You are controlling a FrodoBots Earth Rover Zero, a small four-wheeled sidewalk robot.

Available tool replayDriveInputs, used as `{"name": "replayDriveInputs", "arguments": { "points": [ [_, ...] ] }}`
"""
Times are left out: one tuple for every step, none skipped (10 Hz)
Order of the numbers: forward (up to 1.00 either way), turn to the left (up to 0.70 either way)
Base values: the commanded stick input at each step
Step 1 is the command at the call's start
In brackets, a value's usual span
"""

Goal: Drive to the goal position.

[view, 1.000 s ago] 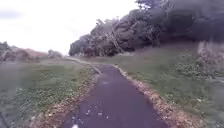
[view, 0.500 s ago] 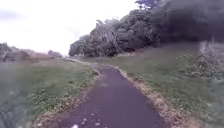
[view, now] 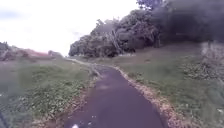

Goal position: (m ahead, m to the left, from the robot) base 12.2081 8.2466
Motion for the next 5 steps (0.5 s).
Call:
{"name": "replayDriveInputs", "arguments": {
  "points": [
    [0.45, 0.00],
    [0.45, 0.00],
    [0.45, 0.00],
    [0.45, 0.00],
    [0.45, 0.00]
  ]
}}
